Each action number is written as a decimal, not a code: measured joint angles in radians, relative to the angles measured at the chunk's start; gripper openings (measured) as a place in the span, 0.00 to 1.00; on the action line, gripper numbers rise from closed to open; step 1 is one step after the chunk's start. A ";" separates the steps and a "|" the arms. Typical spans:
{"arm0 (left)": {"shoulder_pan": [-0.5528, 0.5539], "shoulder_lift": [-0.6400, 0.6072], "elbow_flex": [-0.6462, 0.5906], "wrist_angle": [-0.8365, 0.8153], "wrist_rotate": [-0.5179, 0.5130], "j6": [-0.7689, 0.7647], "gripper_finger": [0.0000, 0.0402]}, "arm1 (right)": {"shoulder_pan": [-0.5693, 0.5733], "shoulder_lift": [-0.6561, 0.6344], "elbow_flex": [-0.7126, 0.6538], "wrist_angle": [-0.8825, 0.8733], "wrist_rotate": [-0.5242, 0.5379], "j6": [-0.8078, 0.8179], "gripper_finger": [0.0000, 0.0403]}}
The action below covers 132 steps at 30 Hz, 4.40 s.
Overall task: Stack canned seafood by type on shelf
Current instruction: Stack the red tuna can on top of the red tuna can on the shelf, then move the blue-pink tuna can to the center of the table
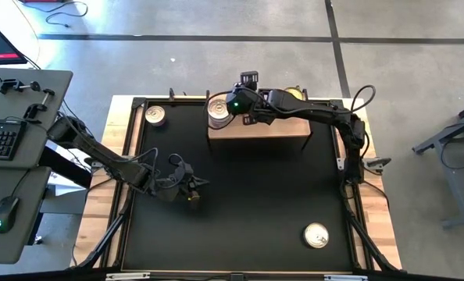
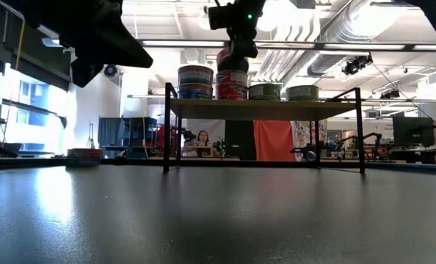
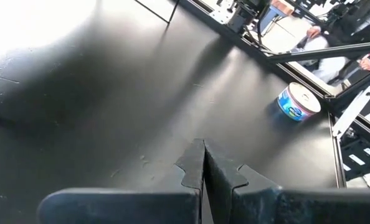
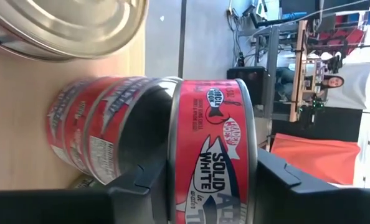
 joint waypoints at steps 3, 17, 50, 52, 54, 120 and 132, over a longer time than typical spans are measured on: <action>0.000 0.000 0.000 0.000 0.007 0.000 0.00 | -0.001 0.000 0.000 0.000 0.004 0.003 0.38; 0.000 0.000 0.000 -0.005 0.016 0.001 0.00 | 0.000 0.000 0.000 0.003 0.007 0.033 0.38; 0.000 0.000 0.000 -0.005 0.016 0.001 0.00 | 0.000 0.000 0.000 -0.030 -0.063 0.049 0.62; 0.000 0.000 0.000 -0.006 0.016 0.001 0.00 | 0.000 0.000 0.000 -0.030 -0.063 0.049 0.62; 0.000 0.000 0.000 -0.006 0.016 0.001 0.00 | 0.000 0.000 0.000 -0.030 -0.063 0.049 0.62; 0.314 -0.192 0.455 -0.943 0.059 0.125 0.00 | 0.173 -0.136 0.002 0.024 -0.056 0.855 0.76; 0.915 -0.144 0.328 -1.060 0.137 0.271 0.00 | 0.277 -0.138 0.001 -0.271 -0.277 1.011 0.76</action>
